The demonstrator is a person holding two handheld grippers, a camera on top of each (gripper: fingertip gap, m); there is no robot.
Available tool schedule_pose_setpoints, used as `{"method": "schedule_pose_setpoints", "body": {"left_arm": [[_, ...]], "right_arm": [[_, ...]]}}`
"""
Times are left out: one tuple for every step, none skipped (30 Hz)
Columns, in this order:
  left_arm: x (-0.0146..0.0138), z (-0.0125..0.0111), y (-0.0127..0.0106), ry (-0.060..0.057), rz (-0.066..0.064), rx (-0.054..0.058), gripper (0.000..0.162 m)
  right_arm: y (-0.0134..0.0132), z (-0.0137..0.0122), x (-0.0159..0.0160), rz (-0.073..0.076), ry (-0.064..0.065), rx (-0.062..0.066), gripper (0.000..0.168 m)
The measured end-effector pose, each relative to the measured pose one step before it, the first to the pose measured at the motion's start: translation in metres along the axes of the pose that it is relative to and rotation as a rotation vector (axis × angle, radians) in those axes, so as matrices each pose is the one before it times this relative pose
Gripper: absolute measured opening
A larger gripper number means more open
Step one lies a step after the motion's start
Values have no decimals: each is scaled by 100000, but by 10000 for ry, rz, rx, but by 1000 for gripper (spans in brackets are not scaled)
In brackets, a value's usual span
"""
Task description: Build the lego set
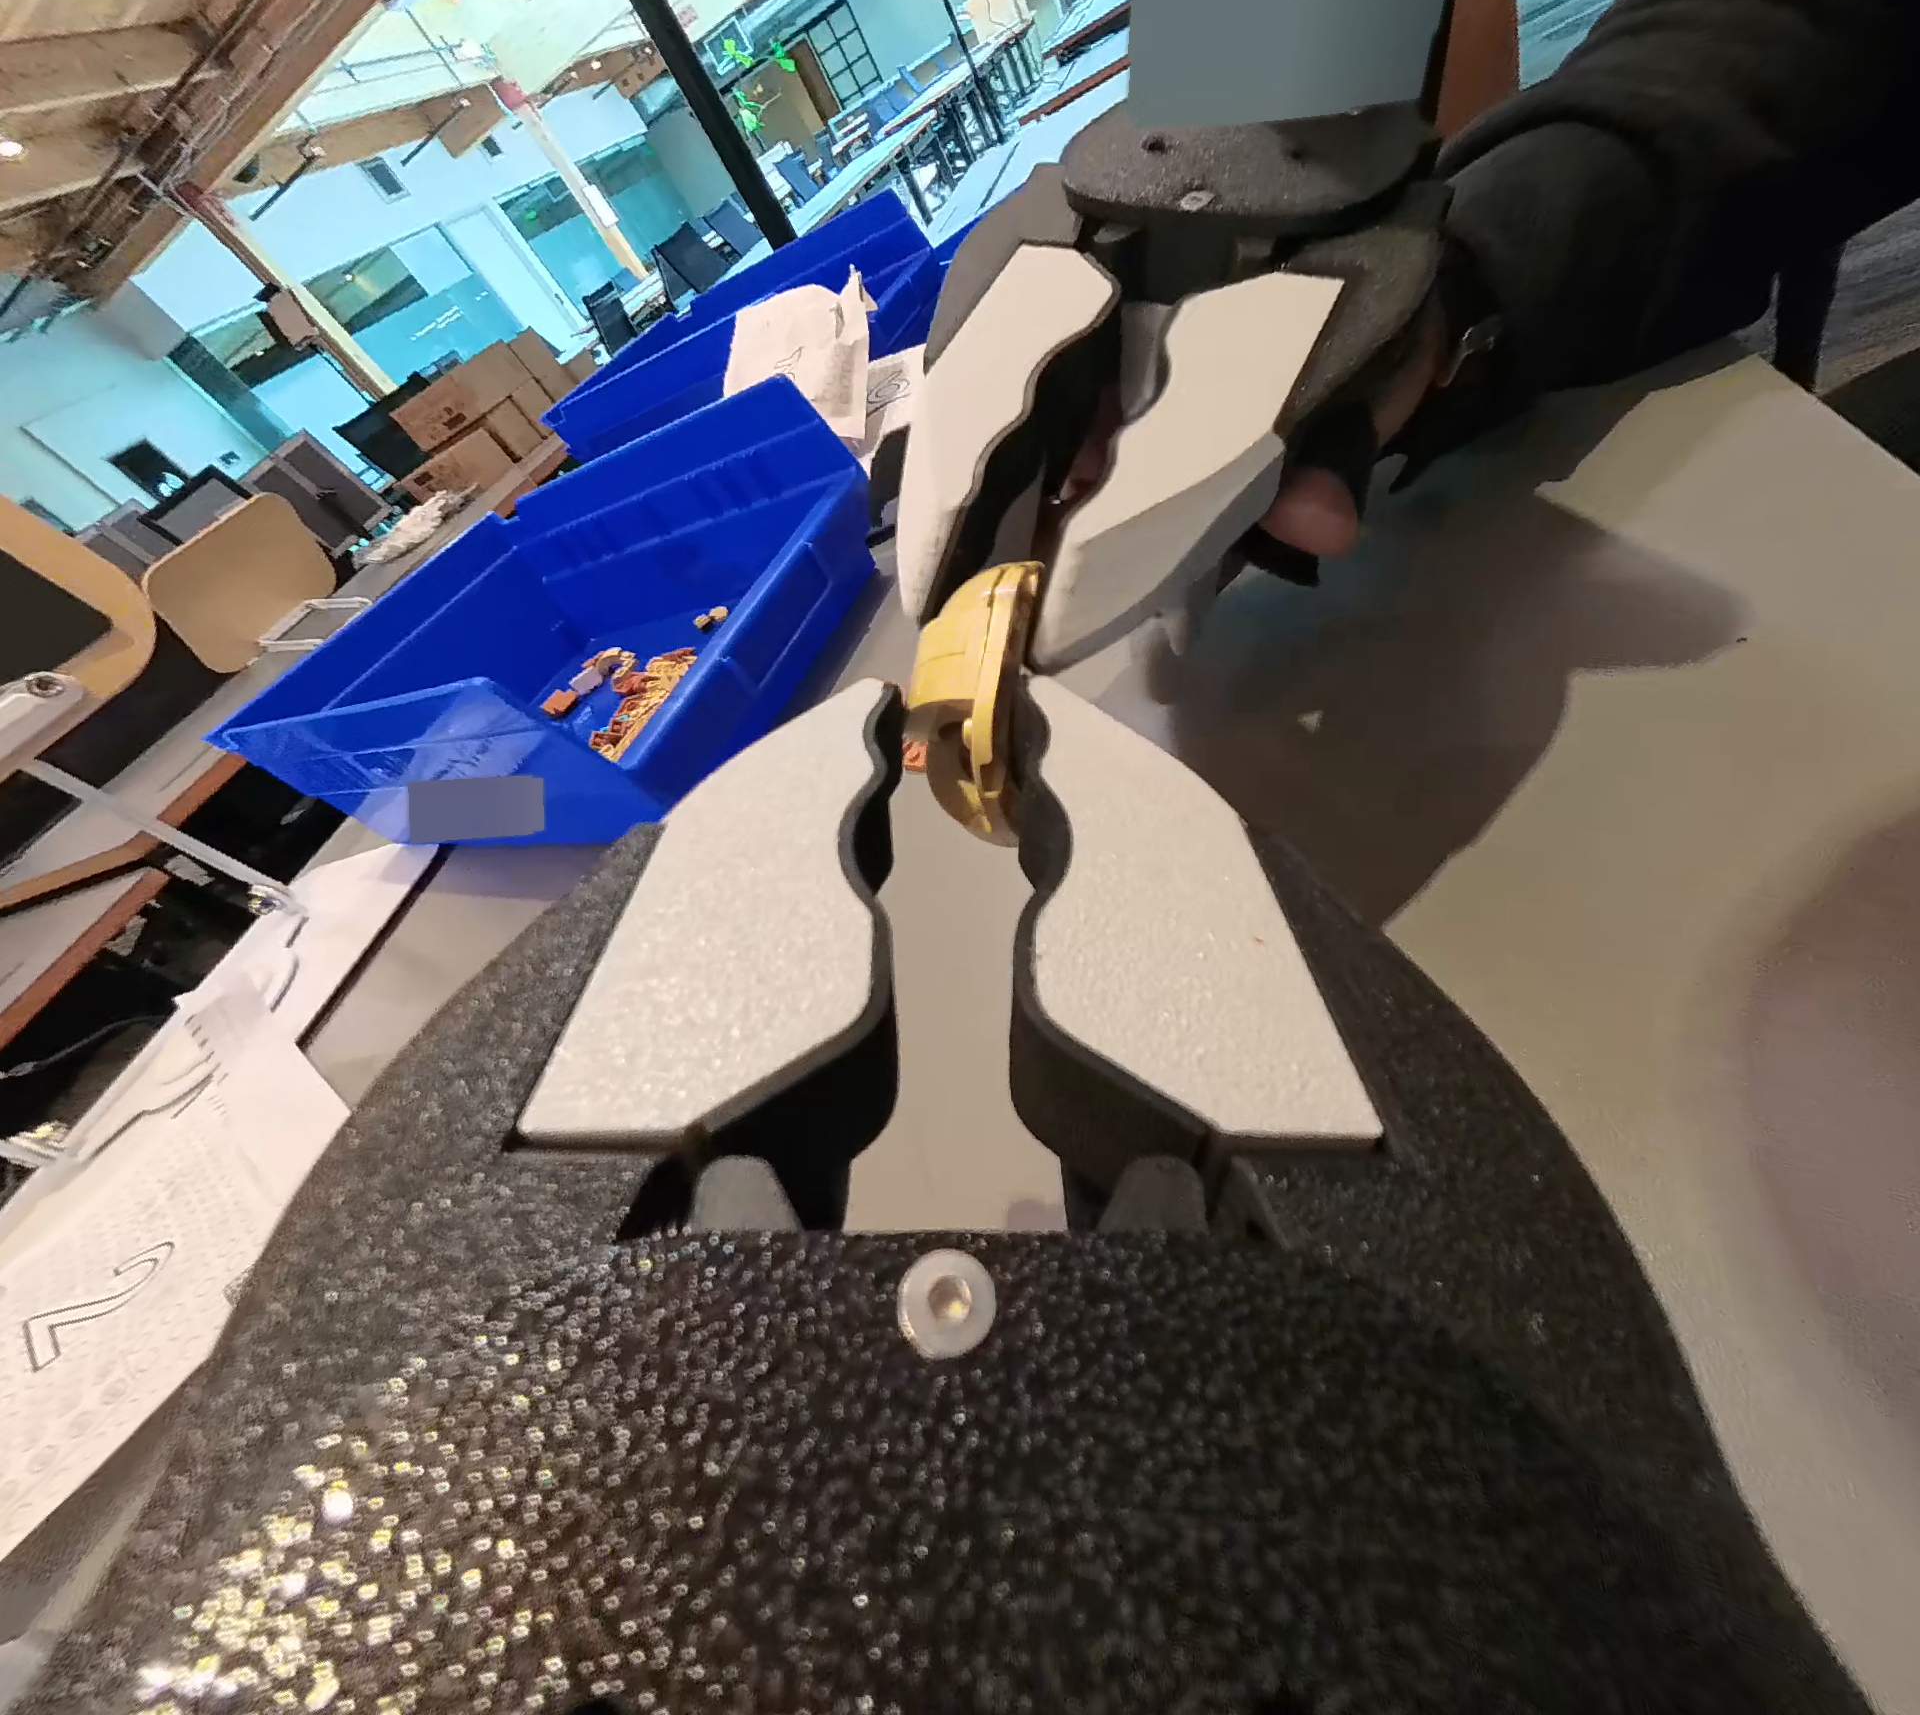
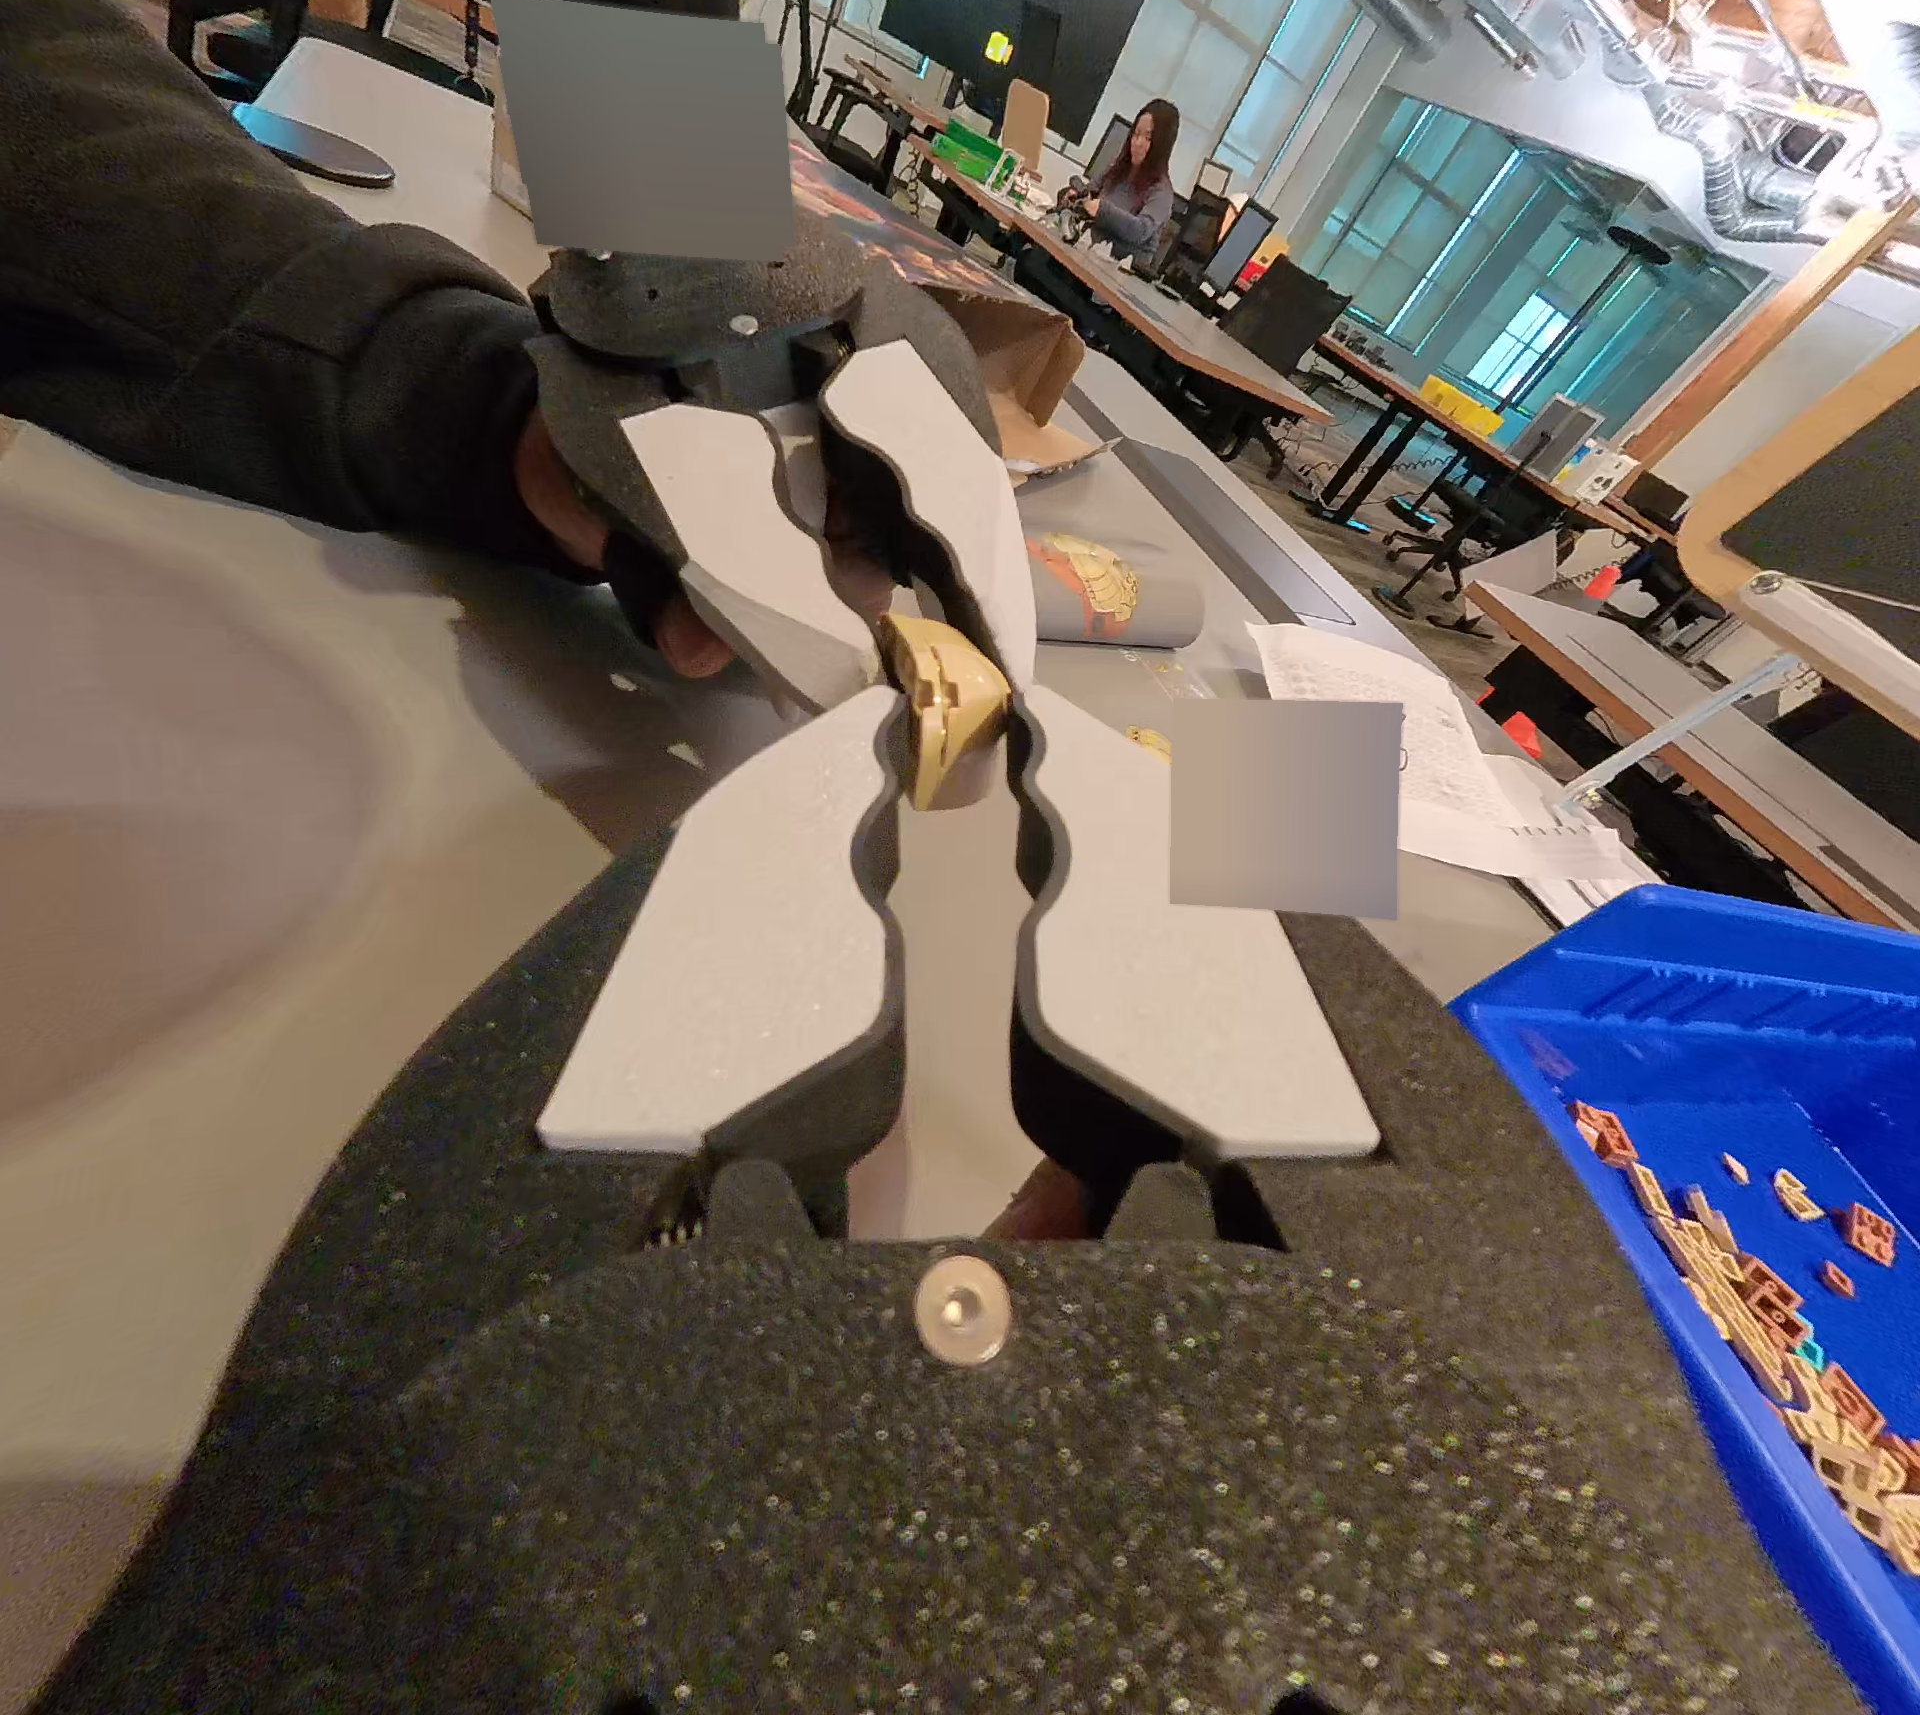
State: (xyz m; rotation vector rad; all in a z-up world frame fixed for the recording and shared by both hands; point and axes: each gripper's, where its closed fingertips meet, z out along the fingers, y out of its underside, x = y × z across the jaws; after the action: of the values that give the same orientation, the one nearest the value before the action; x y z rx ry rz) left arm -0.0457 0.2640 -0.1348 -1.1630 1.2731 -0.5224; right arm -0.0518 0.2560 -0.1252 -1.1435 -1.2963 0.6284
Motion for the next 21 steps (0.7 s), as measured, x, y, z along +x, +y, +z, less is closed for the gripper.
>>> {"method": "schedule_pose_setpoints", "body": {"left_arm": [[-16, 25, -22, -31, 0, -4, 19], [-31, 39, 41, -15, -30, -34, 19], [-73, 38, 61, -37, -68, -43, 19], [-94, 20, 61, -33, -91, -42, 19], [-44, -10, 61, 15, -90, -35, 19], [1, 11, 122, 42, -66, -73, 19], [38, 39, 211, 47, -56, -130, 19], [49, 52, 173, 50, -73, -110, 19], [64, 37, 84, 67, -108, -59, 19], [62, 63, 105, 76, -113, -76, 19], [92, 41, 54, 83, -78, -38, 19], [99, 46, 88, 75, -55, -62, 19], [98, 49, 44, 53, -44, -28, 19], [76, 32, -2, 65, -65, -5, 19], [71, 21, -27, 65, -88, 16, 19], [46, 37, 6, 53, -71, -7, 19], [10, 27, 13, 12, -35, 2, 19], [36, 47, 66, 13, -10, -33, 19], [17, 13, -34, 7, 3, 34, 19], [-30, -15, -101, -29, 11, 49, 19], [-149, 11, 99, -87, 41, -77, 19]], "right_arm": [[5, -16, 43, -14, 31, -5, 17], [30, 9, 61, -34, 43, -24, 16], [41, 46, 94, -75, 99, -46, 16], [32, 60, 91, -107, 135, -42, 16], [36, 62, 44, -142, 118, -48, 16], [111, 67, 0, -164, 77, -80, 16], [189, 61, -38, -148, 31, -114, 16], [150, 18, -31, -138, 7, -77, 16], [118, 1, -33, -107, -2, -73, 16], [96, -12, -29, -88, -3, -84, 16], [76, -19, -50, -120, -18, -79, 15], [85, -21, -67, -137, -28, -108, 15], [50, -31, -44, -140, -3, -85, 15], [11, -39, -26, -109, 8, -57, 15], [-1, -41, -20, -58, -1, -48, 15], [20, -16, -1, -13, -17, -40, 15], [39, -1, 3, 12, -15, -38, 15], [63, 5, -14, -9, -16, -34, 15], [-52, -27, 9, 7, -5, 53, 15], [-23, 15, 51, 104, -14, 27, 15], [104, 102, 70, 157, -7, -33, 15]]}}
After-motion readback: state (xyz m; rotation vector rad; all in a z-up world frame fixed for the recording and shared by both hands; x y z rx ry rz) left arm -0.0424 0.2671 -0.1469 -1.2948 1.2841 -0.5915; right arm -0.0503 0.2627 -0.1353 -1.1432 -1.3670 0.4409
